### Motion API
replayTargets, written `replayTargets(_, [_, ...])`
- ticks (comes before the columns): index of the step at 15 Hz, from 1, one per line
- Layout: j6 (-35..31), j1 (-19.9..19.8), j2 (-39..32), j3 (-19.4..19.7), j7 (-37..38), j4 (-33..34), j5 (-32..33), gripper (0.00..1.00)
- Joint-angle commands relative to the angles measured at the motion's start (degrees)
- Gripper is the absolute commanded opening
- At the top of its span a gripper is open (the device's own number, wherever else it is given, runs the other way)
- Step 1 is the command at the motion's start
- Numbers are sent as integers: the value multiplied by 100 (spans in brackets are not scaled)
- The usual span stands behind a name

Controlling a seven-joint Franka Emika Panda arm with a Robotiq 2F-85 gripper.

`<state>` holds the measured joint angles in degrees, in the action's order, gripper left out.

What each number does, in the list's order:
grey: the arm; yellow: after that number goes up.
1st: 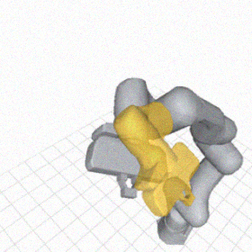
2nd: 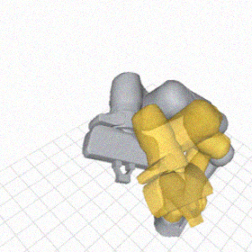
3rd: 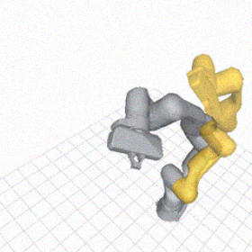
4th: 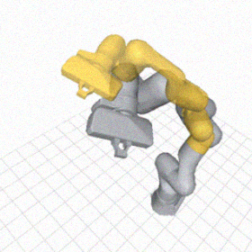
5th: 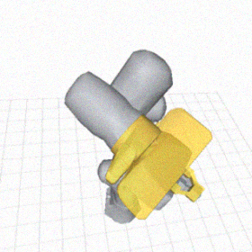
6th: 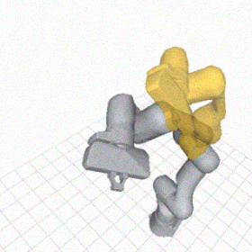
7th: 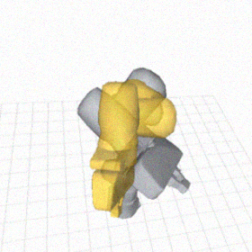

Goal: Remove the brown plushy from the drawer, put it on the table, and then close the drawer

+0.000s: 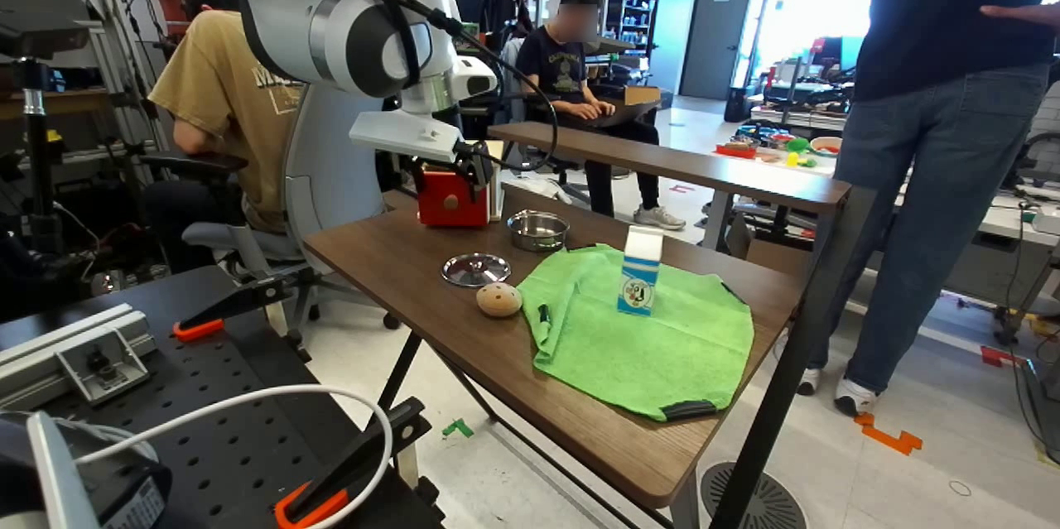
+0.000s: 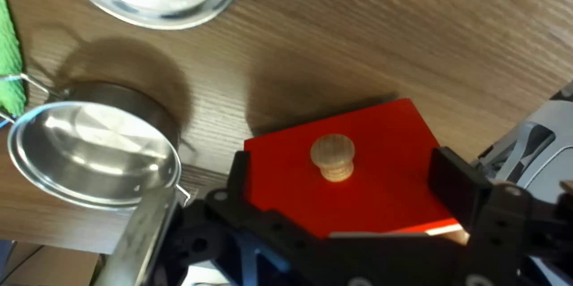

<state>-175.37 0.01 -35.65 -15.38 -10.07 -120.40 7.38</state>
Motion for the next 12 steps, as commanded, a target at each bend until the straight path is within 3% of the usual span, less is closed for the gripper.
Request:
replayTargets(1, [121, -59, -289, -194, -92, 545, -177, 100])
replayTargets(8, [165, 30, -887, -123, -38, 1180, -208, 100])
replayTargets(12, [344, -289, -683, -453, -110, 930, -274, 100])
